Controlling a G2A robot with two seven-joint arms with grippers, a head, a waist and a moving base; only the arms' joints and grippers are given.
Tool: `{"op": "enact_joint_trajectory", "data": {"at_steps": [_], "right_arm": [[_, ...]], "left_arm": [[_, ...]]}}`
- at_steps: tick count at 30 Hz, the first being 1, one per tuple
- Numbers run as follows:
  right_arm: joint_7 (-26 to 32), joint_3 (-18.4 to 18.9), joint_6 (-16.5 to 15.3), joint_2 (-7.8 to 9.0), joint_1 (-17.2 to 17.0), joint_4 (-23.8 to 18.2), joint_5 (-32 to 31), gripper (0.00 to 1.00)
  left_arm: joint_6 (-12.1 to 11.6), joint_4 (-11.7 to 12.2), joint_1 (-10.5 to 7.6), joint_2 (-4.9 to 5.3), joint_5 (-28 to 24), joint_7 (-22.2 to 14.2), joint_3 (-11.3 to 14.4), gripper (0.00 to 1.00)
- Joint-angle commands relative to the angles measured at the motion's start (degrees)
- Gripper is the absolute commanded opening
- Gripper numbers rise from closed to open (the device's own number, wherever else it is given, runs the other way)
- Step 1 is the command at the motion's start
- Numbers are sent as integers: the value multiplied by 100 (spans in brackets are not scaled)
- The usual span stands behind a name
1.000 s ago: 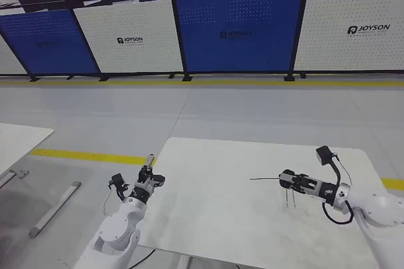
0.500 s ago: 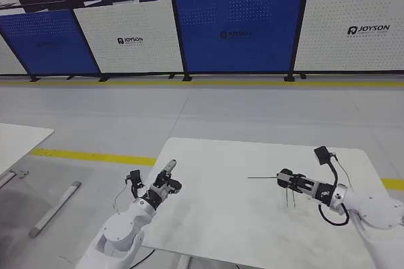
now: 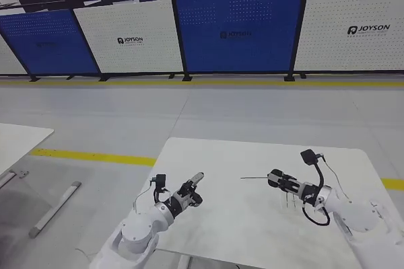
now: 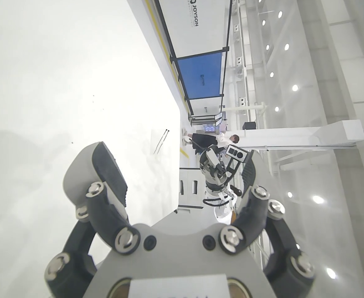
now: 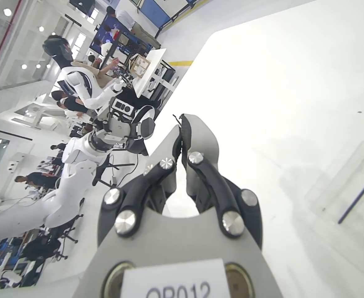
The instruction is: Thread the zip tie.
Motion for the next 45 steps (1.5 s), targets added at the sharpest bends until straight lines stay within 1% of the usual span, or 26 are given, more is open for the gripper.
{"op": "enact_joint_trajectory", "data": {"at_steps": [1,9,10,11,12,15,17,19,22,25,40,45], "right_arm": [[0,0,0,0,0,0,0,0],[0,0,0,0,0,0,0,0],[-73,-2,-12,-1,-26,-28,-66,0],[-127,-8,-92,0,-37,-61,-174,0],[-233,0,-243,2,-49,-61,-331,0],[-517,9,-619,3,-59,46,-708,0],[-671,-38,-619,2,-23,15,-986,0],[-820,-152,-619,9,-6,-56,-1294,0],[-928,-338,-619,39,57,-100,-1592,0],[-908,-455,-619,54,82,-122,-1267,0],[-958,-453,-605,52,55,-129,-1299,0],[-1153,-547,-619,75,115,-299,-2106,0]], "left_arm": [[-1,-1,1,0,0,-3,-1,100],[-1,-1,1,0,0,-3,-1,100],[-1,-1,1,0,0,-3,-1,100],[-1,-1,1,0,0,-3,-1,100],[-1,-1,1,0,0,-3,-1,100],[-1,-1,1,0,0,-3,-1,100],[-1,-1,1,0,0,-3,-1,100],[-1,-1,1,0,0,-3,-1,100],[-1,-1,1,0,0,-3,-1,100],[-1,-1,1,0,0,-3,-1,100],[-1,-1,1,0,0,-3,-1,100],[-1,-1,1,0,0,-3,-1,100]]}}
